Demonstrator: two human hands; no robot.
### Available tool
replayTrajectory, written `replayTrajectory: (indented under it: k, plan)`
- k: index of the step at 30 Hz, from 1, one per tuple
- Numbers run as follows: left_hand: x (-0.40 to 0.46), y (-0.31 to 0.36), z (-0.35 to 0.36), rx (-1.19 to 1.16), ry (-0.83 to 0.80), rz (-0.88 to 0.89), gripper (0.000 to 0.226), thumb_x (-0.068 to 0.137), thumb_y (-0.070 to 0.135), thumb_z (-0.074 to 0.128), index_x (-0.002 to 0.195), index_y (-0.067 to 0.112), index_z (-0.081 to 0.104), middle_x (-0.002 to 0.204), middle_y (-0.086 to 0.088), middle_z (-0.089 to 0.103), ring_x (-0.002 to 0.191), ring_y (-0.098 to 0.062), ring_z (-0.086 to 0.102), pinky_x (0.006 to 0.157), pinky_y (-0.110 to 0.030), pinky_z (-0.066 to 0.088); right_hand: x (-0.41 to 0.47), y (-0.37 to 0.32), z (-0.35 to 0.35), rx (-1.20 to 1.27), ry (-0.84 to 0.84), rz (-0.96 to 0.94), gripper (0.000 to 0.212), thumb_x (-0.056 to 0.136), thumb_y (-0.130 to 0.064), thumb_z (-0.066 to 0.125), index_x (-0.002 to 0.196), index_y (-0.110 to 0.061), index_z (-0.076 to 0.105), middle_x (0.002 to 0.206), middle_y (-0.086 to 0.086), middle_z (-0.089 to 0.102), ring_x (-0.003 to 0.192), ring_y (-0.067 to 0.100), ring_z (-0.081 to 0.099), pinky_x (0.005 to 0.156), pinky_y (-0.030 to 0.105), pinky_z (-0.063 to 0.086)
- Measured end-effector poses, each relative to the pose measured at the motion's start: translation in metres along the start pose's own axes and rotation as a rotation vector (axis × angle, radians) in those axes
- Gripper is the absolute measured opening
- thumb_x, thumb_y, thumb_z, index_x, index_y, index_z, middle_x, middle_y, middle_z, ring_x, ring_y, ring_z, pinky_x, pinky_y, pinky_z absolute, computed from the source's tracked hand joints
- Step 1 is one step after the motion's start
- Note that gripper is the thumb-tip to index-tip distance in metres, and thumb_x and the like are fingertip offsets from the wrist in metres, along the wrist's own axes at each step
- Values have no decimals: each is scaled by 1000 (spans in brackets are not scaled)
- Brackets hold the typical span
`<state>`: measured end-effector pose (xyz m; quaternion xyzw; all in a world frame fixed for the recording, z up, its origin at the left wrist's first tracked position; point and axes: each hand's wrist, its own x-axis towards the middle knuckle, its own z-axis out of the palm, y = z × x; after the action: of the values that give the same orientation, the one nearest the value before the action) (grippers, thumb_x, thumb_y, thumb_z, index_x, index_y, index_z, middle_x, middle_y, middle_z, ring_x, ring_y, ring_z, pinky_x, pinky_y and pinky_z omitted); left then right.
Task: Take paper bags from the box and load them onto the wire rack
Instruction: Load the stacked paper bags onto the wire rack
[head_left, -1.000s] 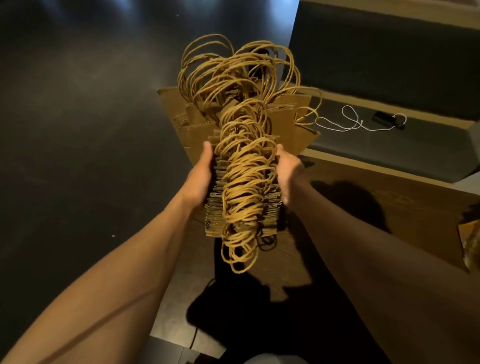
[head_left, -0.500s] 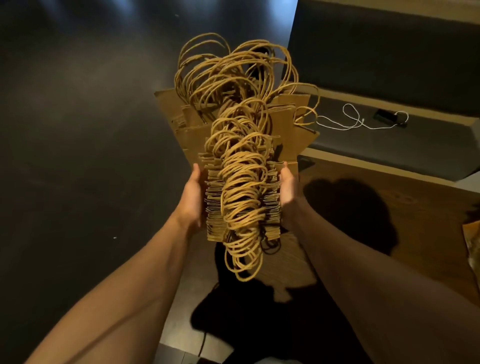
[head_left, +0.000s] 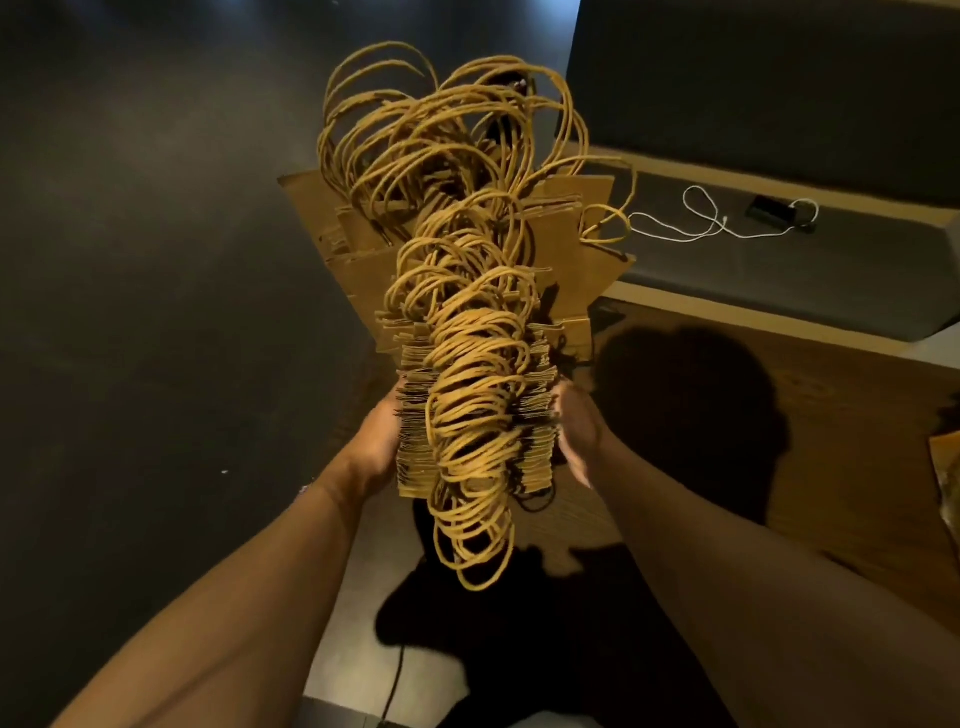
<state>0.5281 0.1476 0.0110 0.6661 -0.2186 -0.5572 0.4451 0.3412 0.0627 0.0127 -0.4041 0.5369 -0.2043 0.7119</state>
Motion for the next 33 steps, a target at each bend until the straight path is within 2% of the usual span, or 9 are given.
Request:
replayTrajectory:
  k: [2, 6, 9, 12, 17, 21, 25, 29, 33]
  plan:
    - [15, -2, -11, -78, 36, -7, 34, 107, 25, 40, 133, 11, 57, 126, -10, 65, 92, 0, 69, 77, -15, 54, 12, -3, -8, -54, 123, -59, 30, 102, -27, 43, 129, -19, 50, 120, 7, 58, 116, 28, 55, 92, 39, 48]
    - [41, 17, -28, -357, 293, -98, 52, 103, 42, 41, 152, 25, 36, 152, -7, 44, 131, -26, 51, 103, -37, 44, 31, -26, -18, -142, 369, -224, 66, 91, -17, 58, 147, -38, 30, 146, 5, 42, 130, 28, 45, 101, 56, 44]
    - [46, 33, -28, -278, 318, 81, 59, 106, 27, 38, 158, 32, 10, 151, 2, 40, 127, -15, 52, 89, -27, 47, 40, -35, -18, -197, 304, -266, 41, 96, -18, 52, 133, -36, 47, 127, -1, 56, 114, 19, 55, 97, 48, 48]
    - [50, 43, -16, -148, 188, 232, 56, 105, 27, 41, 156, 23, 20, 134, 2, 55, 90, 8, 64, 66, -13, 54, 49, -35, -20, -252, 312, -276, 32, 98, -21, 53, 129, -27, 51, 113, -8, 56, 105, 10, 54, 87, 29, 44]
    - [85, 27, -42, 192, 171, 242, 65, 94, 57, 55, 147, 21, 41, 136, 2, 60, 123, -16, 58, 109, -50, 42, 60, -35, -29, -312, 434, -301, 21, 95, -21, 60, 116, -18, 60, 104, -8, 59, 99, 10, 57, 74, 17, 43]
    - [73, 31, -38, 353, 218, 180, 50, 99, 18, 46, 148, 9, 36, 137, -13, 56, 125, -31, 55, 96, -33, 43, 62, -37, -29, -368, 337, -295, 10, 96, -19, 58, 104, -25, 59, 100, -8, 60, 89, 4, 57, 70, 21, 45]
    - [77, 33, -53, 451, 118, 179, 74, 75, 68, 63, 135, 27, 51, 129, 5, 62, 118, -19, 57, 107, -49, 42, 63, -40, -36, -308, 321, -302, 16, 96, -17, 56, 94, -32, 60, 105, -7, 62, 103, 12, 61, 86, 31, 52]
    - [65, 43, -52, 765, 222, 148, 27, 92, 19, 61, 118, 11, 62, 116, -10, 67, 102, -21, 59, 90, -33, 43, 64, -43, -34, -386, 241, -352, 14, 97, -19, 52, 107, -28, 55, 104, -10, 56, 100, 10, 54, 81, 26, 45]
    - [63, 44, -45, 945, 411, 244, 19, 97, 8, 53, 107, -1, 66, 107, -20, 67, 104, -37, 59, 82, -36, 42, 66, -43, -36, -416, 243, -353, 16, 98, -17, 52, 104, -31, 58, 99, -15, 57, 90, -1, 54, 68, 14, 39]
